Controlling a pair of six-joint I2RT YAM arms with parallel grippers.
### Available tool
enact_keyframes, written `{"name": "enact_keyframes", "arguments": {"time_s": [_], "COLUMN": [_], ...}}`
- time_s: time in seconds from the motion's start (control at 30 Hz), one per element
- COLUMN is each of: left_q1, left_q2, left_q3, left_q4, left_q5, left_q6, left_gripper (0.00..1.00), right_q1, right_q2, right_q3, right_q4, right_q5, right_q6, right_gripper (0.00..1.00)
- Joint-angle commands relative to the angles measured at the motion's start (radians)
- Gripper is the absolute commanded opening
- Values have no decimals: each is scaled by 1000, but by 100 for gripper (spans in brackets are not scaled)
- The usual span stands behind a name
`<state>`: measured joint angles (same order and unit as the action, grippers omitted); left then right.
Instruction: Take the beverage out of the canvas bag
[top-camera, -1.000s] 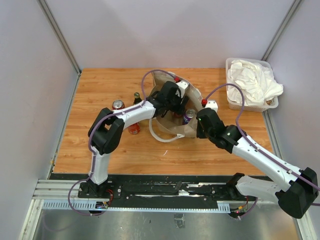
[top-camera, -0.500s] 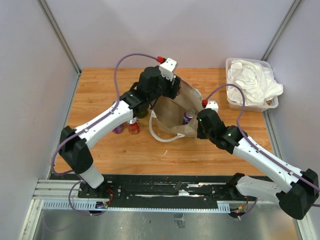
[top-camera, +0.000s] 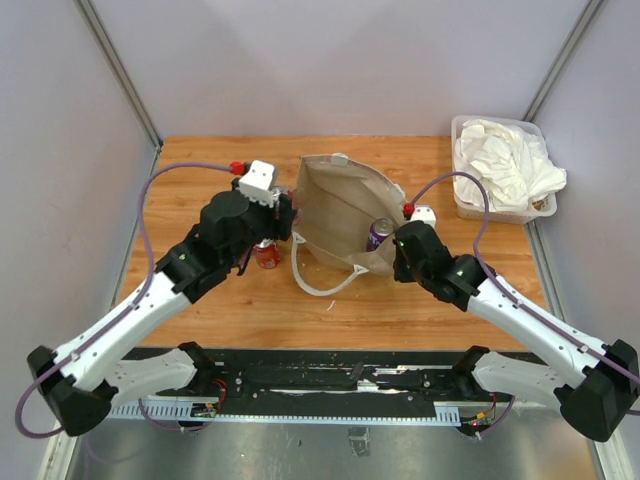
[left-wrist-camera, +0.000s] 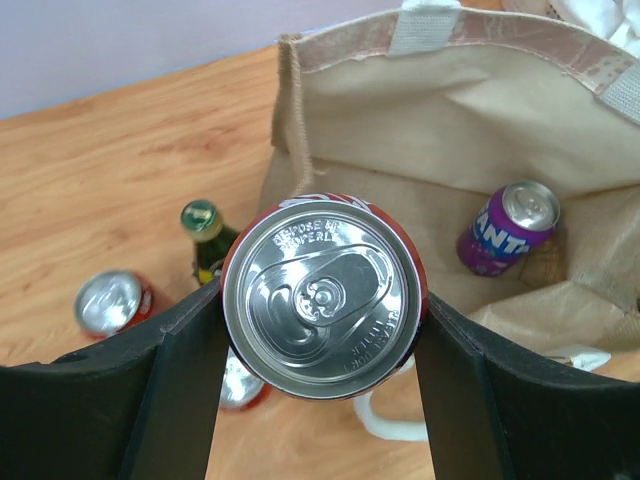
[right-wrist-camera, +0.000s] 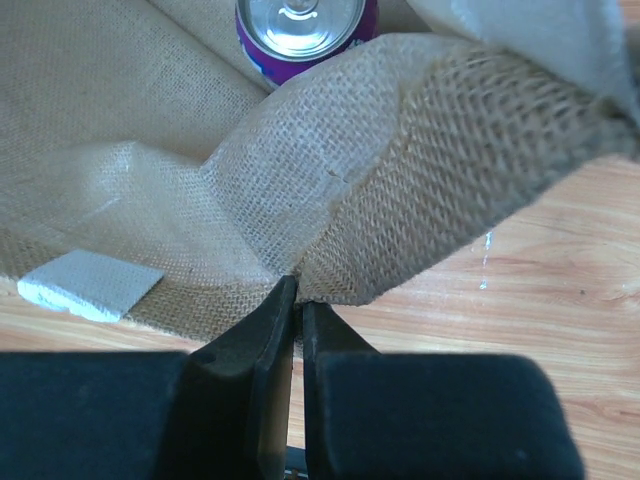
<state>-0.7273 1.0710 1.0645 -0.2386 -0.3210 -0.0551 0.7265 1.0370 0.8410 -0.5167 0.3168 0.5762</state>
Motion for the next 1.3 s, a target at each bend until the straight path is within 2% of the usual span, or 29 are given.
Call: {"name": "enact_keyframes", "arguments": {"time_s": [0.0, 0.13, 0.3, 0.63, 1.07, 1.27], "left_q1": [-6, -6, -6, -6, -6, -6], "left_q2": [-185, -264, -360, -399, -382, -342], "left_q3": [-39, -76, -130, -274, -521, -581], "left_q4": [-14, -124, -135, -206, -81, 10], "left_q5": [-154, -207, -205, -214, -196, -191], "left_q6": [-57, -86, -134, -237, -304, -290], "left_gripper": [0, 0, 0, 0, 1, 7], "right_q1": [26, 27, 27, 28, 27, 27], "right_q2": [6, 18, 34, 21, 5, 7], "right_q3": [-28, -20, -13, -15, -21, -26], "right_q4": [-66, -58, -51, -52, -55, -56], "right_q5": [7, 8, 6, 9, 10, 10], "right_q6": [-17, -15, -17, -21, -24, -22], "right_gripper": [7, 7, 7, 7, 7, 7]}}
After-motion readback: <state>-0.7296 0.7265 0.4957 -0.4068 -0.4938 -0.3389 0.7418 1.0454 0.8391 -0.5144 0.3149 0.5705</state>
